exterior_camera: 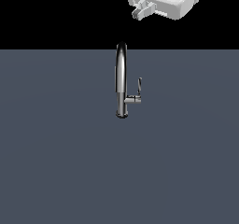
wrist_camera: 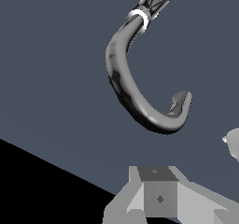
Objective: Turn on the faucet by rotating a designated handle.
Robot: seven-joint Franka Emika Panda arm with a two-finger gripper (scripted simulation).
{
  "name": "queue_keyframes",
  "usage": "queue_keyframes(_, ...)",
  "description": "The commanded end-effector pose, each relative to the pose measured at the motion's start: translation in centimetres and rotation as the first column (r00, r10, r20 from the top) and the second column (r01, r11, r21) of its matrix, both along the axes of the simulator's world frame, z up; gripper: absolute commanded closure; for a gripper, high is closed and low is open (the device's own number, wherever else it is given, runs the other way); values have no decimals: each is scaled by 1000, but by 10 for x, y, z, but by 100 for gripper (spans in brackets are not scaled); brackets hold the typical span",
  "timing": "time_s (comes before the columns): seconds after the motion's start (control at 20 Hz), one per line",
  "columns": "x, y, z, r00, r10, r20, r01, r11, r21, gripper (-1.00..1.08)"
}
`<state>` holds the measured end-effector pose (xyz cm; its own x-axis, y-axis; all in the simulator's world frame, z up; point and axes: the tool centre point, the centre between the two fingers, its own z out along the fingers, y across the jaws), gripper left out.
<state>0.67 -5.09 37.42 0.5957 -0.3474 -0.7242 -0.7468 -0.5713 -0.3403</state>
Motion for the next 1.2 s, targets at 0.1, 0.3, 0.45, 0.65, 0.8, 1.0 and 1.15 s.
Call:
queue_keyframes(0.1,22,-8,-24,995,-70,-73,75,994,76,108)
queue_keyframes(0.3,40,-15,-48,981,-130,-146,151,979,140,108)
queue_keyframes(0.45,52,-20,-69,963,-173,-207,213,959,187,108)
queue_keyframes(0.65,68,-27,-99,928,-227,-295,303,921,245,108)
queue_keyframes(0.8,79,-31,-124,894,-262,-364,374,883,282,108)
queue_keyframes(1.0,89,-34,-155,844,-295,-447,458,830,317,108)
queue_keyframes(1.15,94,-35,-175,809,-312,-499,511,792,334,108)
